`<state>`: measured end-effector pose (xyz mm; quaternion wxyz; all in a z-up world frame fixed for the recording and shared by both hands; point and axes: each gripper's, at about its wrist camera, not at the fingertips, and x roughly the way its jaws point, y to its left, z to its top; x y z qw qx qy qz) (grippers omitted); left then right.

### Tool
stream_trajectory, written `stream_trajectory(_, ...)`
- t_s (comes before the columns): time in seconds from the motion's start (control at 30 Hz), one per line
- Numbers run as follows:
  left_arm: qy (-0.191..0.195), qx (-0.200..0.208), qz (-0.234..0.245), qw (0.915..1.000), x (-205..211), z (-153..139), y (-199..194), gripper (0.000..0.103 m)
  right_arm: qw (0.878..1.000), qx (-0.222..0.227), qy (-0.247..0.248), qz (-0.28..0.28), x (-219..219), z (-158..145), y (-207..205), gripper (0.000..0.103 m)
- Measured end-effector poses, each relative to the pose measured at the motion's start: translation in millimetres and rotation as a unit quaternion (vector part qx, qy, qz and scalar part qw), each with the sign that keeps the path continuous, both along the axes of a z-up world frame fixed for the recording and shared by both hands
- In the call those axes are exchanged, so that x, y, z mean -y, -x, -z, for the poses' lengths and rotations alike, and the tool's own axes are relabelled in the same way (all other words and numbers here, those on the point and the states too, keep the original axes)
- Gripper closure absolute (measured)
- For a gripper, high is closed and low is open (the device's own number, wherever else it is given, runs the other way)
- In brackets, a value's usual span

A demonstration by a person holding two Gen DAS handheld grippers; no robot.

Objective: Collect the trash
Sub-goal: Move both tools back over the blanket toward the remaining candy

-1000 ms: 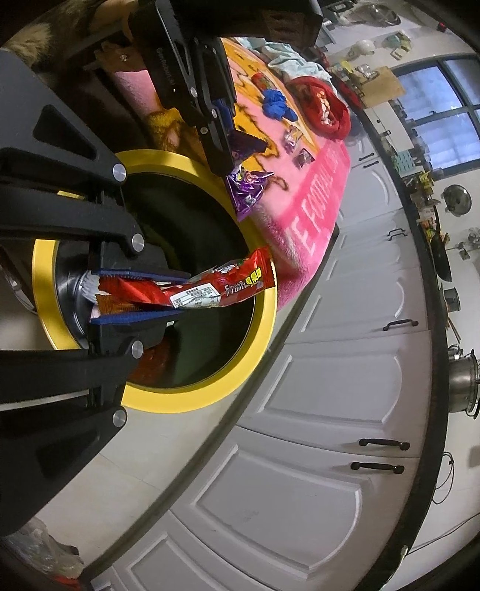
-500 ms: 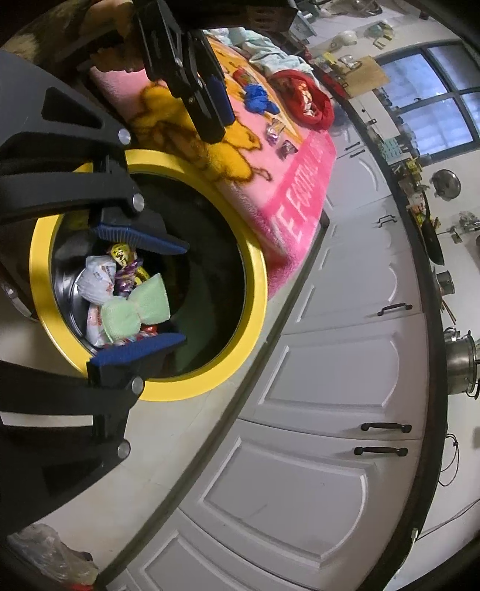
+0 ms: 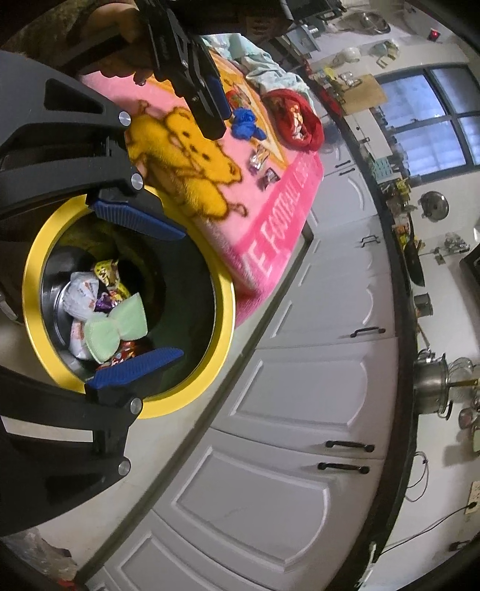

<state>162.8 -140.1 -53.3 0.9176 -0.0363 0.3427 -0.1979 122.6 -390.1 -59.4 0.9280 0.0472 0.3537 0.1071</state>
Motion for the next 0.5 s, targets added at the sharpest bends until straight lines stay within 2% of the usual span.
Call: stream_trajectory(0.5, 0.005, 0.051, -0.062, 0.9967, -51.8, -27.1, 8.6, 0.011, 0.997, 0.041, 0.015, -0.061, -58.6, -29.8, -5.9, 0.042)
